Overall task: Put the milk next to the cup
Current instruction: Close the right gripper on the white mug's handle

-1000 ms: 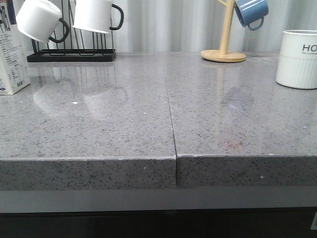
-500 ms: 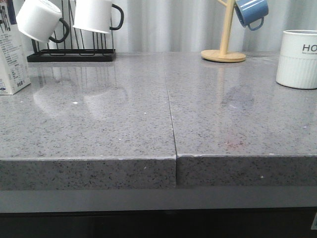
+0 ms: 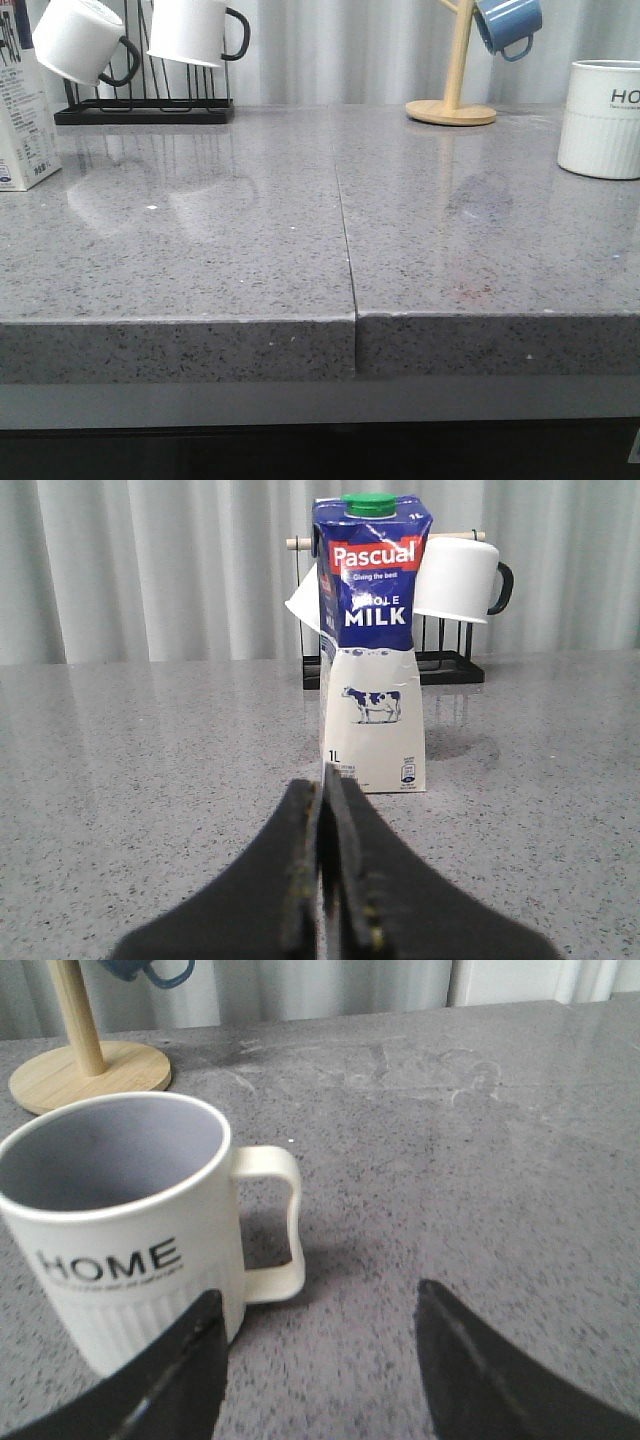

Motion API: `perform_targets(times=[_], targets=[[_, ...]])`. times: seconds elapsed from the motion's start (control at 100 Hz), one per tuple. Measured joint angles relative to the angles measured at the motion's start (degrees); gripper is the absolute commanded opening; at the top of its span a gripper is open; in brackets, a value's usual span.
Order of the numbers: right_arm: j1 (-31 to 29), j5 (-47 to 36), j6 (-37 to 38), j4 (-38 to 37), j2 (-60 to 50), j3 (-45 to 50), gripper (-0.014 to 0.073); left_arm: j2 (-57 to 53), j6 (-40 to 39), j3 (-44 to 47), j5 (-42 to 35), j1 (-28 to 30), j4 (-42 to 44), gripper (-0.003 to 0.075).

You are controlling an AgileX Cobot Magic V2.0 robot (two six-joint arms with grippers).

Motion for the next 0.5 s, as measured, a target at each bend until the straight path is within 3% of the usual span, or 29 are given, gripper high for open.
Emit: perform_targets(times=[0.5], targets=[[0.00, -5.93, 0.00, -0.68, 12.81, -6.99, 0.0433, 0.00, 0.00, 0.00, 0.00, 0.00, 0.00, -0.0021]])
